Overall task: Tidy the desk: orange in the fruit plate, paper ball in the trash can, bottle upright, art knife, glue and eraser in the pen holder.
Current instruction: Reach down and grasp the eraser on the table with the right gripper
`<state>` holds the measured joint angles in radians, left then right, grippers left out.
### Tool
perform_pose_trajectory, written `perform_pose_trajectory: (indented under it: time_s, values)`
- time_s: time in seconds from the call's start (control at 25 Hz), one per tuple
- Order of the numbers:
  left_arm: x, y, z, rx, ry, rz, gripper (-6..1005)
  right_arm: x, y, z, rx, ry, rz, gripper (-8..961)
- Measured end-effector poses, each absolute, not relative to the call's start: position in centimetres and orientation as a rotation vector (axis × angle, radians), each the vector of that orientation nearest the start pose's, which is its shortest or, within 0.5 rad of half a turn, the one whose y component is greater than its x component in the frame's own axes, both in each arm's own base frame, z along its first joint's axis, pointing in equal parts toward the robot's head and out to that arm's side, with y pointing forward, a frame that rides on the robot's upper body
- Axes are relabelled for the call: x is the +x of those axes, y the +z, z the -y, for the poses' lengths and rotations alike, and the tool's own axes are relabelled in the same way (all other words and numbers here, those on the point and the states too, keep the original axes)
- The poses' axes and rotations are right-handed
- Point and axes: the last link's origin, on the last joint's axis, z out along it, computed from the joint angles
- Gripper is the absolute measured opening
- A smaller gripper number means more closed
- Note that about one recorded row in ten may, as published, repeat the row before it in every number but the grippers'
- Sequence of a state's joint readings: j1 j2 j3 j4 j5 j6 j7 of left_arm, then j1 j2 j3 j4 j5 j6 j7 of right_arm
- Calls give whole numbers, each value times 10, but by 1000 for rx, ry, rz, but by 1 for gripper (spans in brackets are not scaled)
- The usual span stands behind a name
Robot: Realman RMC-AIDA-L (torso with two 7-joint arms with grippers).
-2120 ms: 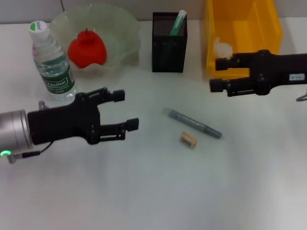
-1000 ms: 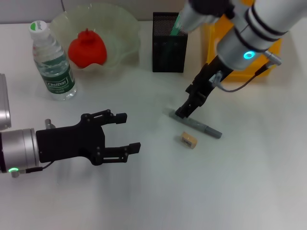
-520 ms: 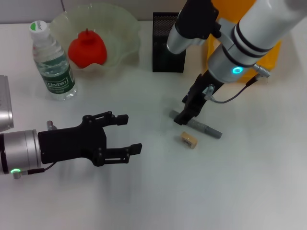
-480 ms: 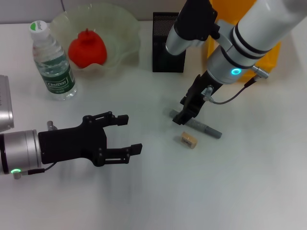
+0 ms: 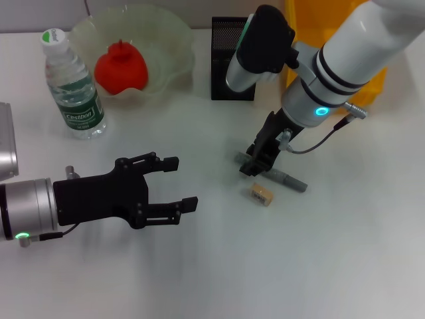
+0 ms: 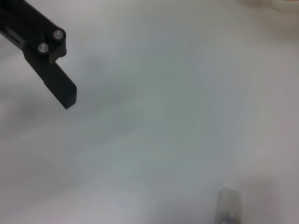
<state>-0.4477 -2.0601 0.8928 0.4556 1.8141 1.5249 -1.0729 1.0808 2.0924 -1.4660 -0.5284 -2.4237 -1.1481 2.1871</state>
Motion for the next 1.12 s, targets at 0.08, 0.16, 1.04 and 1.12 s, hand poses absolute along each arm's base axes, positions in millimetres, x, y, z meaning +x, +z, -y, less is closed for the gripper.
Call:
perform_pose_trajectory:
  time_s: [0.08,0.16,1.04,1.12]
  values:
    - [-282,-39,-288,-2784,-758,469,860,149,-99,-404,-2856,-611,-466,386]
    - [-281,-39,-288,-2783,-763,469,860,150,-99,-405,-2852,-613,-459,383]
    - [-282,-38,-288,-2781,-770,502,859,132,-75,-378,-2944,-790,-511,313]
    - [-282,-38,-288,-2780,-770,505,860,133,-76,-378,-2944,-789,-514,306]
